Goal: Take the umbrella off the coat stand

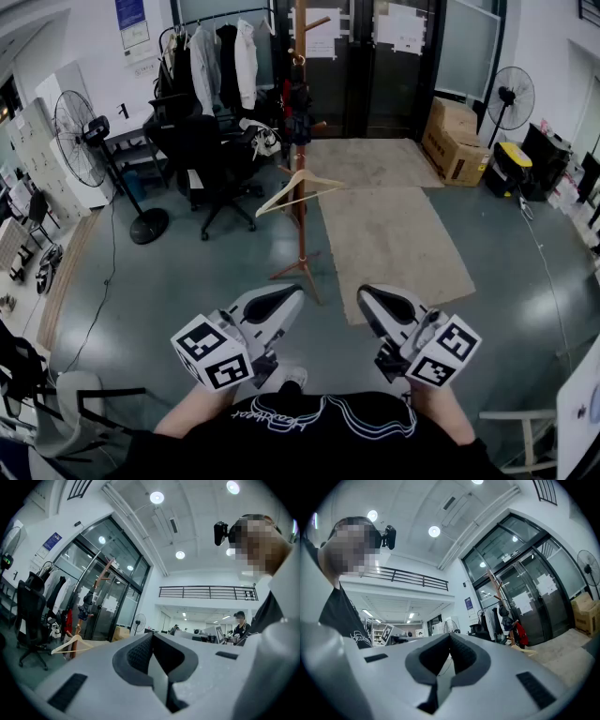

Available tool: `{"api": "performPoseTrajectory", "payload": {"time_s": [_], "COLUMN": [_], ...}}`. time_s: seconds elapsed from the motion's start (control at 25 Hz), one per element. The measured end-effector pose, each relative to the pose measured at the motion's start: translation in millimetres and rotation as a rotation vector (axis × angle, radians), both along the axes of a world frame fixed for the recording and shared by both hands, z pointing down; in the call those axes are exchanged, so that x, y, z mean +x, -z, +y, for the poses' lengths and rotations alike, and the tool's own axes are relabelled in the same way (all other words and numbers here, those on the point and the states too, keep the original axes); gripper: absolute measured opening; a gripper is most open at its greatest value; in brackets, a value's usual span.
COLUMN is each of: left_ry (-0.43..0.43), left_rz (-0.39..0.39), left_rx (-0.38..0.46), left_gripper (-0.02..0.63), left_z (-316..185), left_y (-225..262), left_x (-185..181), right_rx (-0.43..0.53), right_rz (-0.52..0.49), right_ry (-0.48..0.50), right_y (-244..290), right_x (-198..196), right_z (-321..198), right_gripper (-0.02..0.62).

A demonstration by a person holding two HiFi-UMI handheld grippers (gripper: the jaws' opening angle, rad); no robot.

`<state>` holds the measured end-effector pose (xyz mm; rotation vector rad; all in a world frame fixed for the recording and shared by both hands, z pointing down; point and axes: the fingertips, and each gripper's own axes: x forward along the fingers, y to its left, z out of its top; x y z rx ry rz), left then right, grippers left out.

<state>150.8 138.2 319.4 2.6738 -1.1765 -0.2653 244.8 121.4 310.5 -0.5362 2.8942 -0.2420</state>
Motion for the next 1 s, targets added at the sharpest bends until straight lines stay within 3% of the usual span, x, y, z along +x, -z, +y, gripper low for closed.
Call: {"api": "performPoseTrajectory", "payload": {"time_s": [0.56, 1.0], "left_ry": [0.051, 0.074], "left_rz": [0.002, -0.003], "left_rx": [-0.008, -0.013], "left_gripper": [0.006, 0.005], "left_z": [24, 16], "left_y": [-4, -14], "left_x": [1, -1], "right_rx": [0.049, 0.086], "right_rz": [-0.012, -0.005], "right_ry": [-0.02, -0.067], "right_y": [7, 1], "right_x": [15, 25], "right_z": [20, 7], "right_gripper": [0.0, 0.206]}}
